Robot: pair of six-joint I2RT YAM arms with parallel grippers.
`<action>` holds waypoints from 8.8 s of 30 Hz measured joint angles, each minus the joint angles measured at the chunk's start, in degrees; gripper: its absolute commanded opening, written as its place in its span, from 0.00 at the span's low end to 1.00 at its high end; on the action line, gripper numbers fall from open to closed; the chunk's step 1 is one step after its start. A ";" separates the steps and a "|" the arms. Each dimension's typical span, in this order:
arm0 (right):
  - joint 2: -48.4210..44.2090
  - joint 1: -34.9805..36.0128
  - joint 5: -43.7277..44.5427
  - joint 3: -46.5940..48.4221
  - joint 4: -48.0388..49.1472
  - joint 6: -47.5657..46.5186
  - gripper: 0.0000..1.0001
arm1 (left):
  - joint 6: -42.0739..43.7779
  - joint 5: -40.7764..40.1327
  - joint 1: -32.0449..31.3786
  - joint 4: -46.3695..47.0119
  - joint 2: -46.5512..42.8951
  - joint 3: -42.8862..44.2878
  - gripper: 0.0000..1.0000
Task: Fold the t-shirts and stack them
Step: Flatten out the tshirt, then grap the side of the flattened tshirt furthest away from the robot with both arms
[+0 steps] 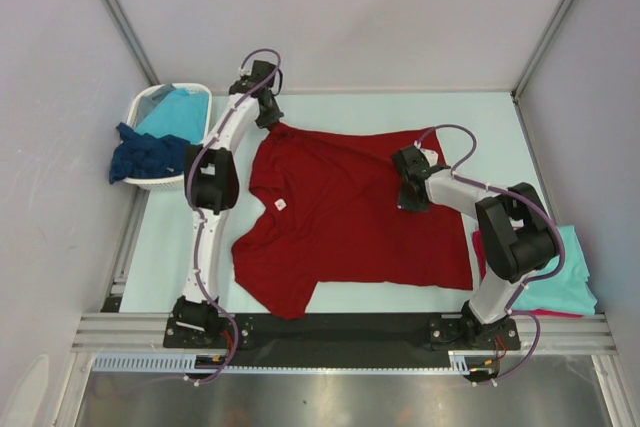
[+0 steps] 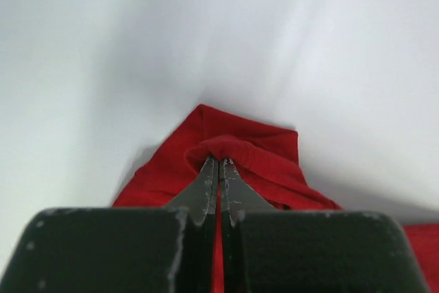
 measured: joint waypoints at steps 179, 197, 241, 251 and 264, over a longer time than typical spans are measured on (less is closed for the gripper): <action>-3.19 -5.16 1.05 28.48 -16.85 -6.03 0.44 | 2.05 -3.58 -8.72 5.16 -26.67 -30.82 0.67; -2.86 -4.96 -0.09 27.98 -15.17 -6.03 0.42 | 4.68 -2.03 -3.28 -0.13 -10.56 -9.18 0.51; 1.86 -3.52 -0.04 27.98 -15.17 -6.01 0.41 | 5.03 6.97 -3.39 1.14 -1.95 -5.84 0.22; 2.05 -3.15 -0.04 27.98 -15.17 -5.97 0.39 | 5.03 5.60 -3.39 0.90 -1.99 -5.81 0.01; 8.11 -4.20 -0.39 31.36 -15.08 -5.18 0.41 | 4.98 4.92 -3.39 0.26 -6.88 -5.84 0.00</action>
